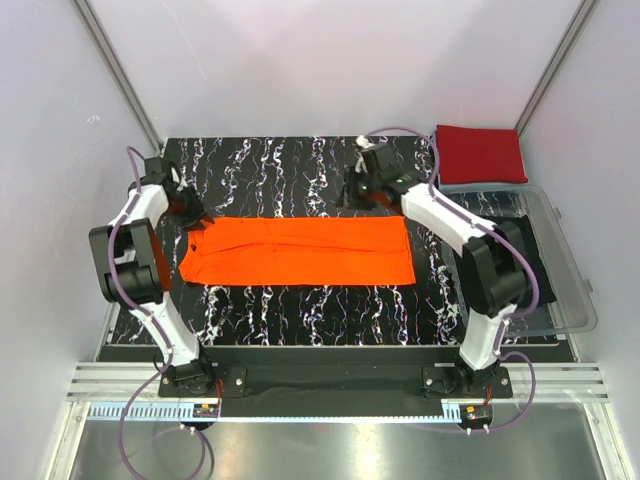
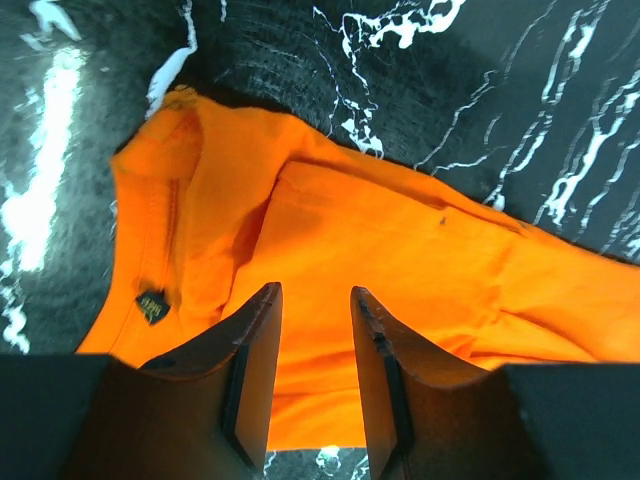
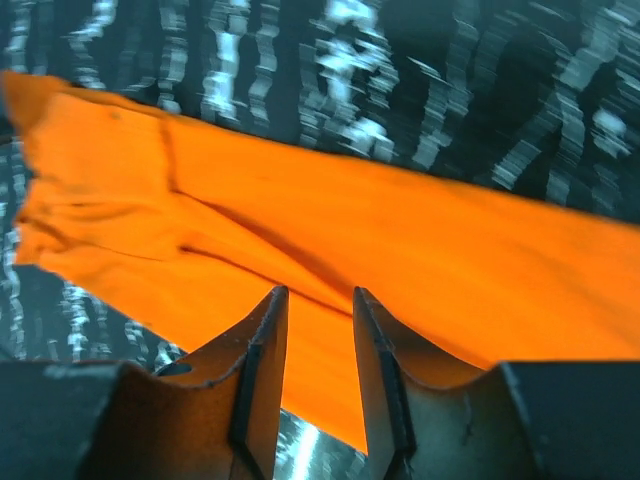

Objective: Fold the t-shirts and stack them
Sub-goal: Fold the tshirt

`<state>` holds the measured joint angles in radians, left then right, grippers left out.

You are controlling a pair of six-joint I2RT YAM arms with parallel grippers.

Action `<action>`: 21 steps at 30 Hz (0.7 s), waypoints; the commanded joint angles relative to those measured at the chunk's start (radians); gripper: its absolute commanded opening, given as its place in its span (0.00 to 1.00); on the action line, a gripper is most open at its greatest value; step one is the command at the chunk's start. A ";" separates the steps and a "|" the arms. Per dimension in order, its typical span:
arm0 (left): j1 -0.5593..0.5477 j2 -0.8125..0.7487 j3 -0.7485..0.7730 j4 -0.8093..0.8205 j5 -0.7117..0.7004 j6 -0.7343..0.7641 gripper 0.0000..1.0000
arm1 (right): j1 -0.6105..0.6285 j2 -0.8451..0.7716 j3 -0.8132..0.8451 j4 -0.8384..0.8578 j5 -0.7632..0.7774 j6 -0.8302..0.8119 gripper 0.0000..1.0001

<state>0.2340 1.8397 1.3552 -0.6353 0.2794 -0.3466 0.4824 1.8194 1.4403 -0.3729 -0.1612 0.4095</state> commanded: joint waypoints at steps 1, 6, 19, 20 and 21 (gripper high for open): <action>-0.007 0.019 0.074 0.028 -0.002 0.037 0.39 | 0.062 0.105 0.129 0.019 -0.064 0.015 0.40; -0.015 0.064 0.075 0.028 -0.014 0.055 0.40 | 0.120 0.196 0.253 0.025 -0.098 0.029 0.42; -0.027 0.067 0.045 0.048 -0.100 0.055 0.44 | 0.212 0.547 0.569 0.109 -0.179 0.063 0.42; -0.032 0.072 0.048 0.045 -0.089 0.060 0.43 | 0.228 0.560 0.594 0.111 -0.178 0.048 0.42; -0.033 0.075 0.053 0.045 -0.086 0.060 0.43 | 0.234 0.573 0.606 0.112 -0.181 0.040 0.42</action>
<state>0.2111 1.9038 1.3914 -0.6254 0.2119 -0.2958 0.6689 2.3608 1.9656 -0.3134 -0.3080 0.4603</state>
